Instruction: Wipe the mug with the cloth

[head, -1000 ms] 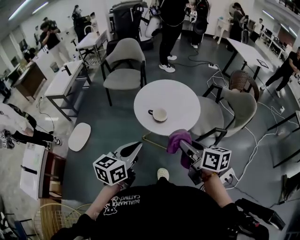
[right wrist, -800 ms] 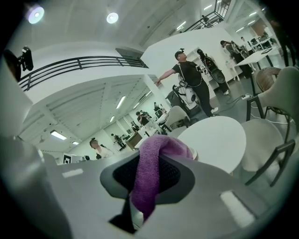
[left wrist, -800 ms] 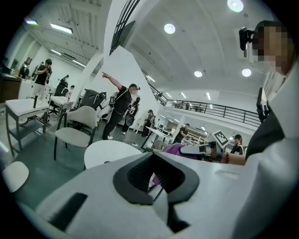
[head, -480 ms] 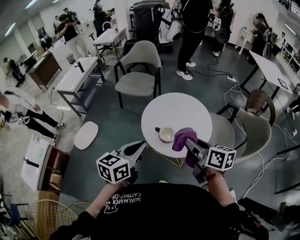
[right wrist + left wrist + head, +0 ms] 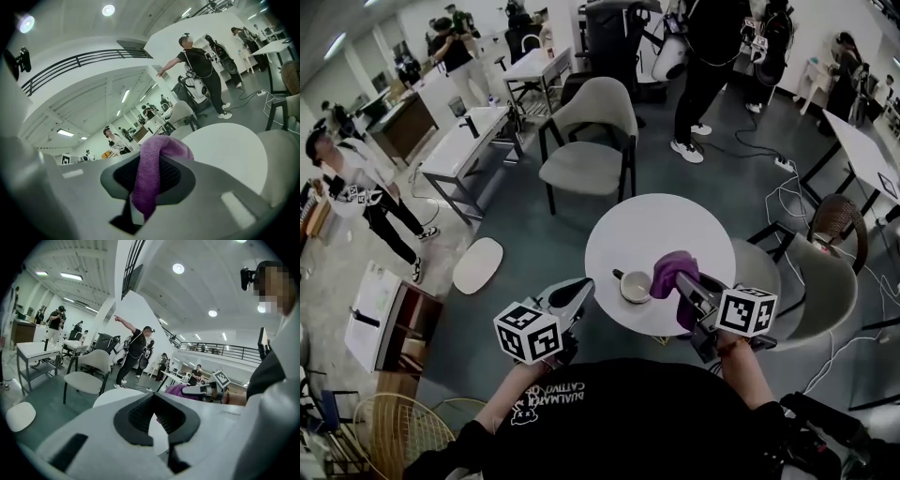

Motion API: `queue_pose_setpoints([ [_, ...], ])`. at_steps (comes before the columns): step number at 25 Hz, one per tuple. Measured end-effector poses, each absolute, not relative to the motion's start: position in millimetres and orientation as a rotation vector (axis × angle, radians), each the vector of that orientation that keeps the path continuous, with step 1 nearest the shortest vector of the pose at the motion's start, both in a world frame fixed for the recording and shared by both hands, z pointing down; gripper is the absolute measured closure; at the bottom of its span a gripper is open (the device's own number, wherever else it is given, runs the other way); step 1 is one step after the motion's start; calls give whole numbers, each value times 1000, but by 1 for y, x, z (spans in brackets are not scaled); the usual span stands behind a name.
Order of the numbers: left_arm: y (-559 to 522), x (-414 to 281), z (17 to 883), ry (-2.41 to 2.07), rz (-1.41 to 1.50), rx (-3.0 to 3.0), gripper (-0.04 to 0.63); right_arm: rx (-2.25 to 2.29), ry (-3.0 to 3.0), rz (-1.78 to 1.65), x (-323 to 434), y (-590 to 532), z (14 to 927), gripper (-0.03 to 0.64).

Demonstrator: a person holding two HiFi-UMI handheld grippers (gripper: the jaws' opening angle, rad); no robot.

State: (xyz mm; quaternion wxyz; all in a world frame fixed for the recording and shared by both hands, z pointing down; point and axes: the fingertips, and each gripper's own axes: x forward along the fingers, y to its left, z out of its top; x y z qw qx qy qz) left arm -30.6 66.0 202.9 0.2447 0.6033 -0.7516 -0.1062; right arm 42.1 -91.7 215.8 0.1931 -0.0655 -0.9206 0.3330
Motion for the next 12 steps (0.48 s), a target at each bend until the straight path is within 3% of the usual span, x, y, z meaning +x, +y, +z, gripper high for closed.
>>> queue_pose_setpoints([
  [12, 65, -46, 251, -2035, -275, 1556, 597, -189, -2466, 1017, 21, -96, 272, 540],
])
